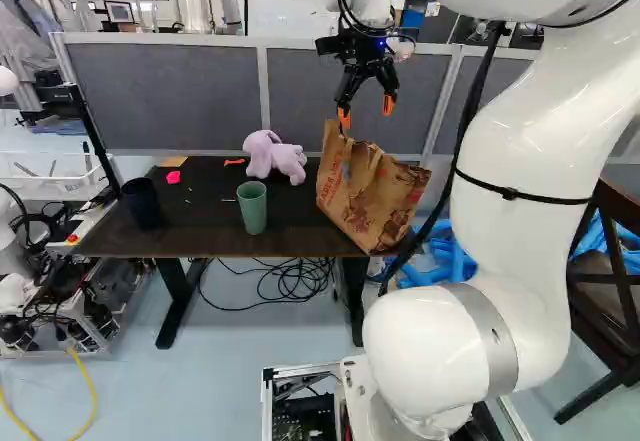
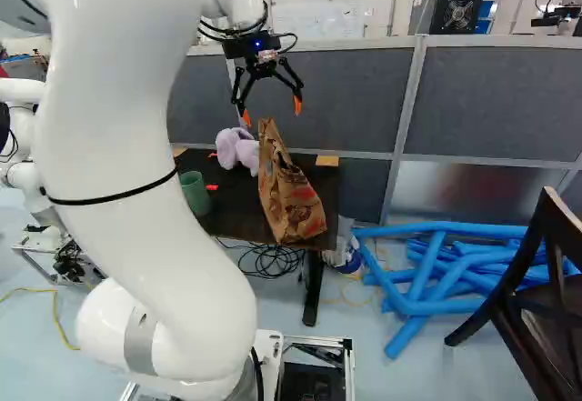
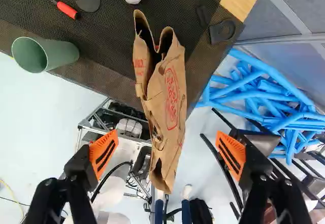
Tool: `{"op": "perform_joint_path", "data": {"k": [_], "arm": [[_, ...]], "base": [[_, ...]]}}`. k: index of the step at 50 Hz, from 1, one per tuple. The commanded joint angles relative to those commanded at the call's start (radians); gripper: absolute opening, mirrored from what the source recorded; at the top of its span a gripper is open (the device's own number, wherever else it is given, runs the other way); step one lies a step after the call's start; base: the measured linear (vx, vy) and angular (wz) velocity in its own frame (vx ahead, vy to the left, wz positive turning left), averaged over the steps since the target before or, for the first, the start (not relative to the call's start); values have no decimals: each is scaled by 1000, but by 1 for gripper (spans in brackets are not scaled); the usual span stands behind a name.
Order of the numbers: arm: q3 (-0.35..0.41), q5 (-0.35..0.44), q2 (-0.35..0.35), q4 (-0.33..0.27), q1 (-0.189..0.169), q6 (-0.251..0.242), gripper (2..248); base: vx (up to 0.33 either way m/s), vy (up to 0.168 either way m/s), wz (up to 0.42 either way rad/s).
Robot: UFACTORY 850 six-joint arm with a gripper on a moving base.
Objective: Pick up the bag on the ground and place it on the table
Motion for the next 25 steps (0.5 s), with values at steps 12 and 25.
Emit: {"op": "perform_joint_path", "data": {"k": [12, 25], "arm": [[0, 0, 0, 0, 0, 0, 247], [0, 0, 0, 0, 0, 0, 247]], "base": [[-15, 0, 0], [-85, -2, 1]]}}
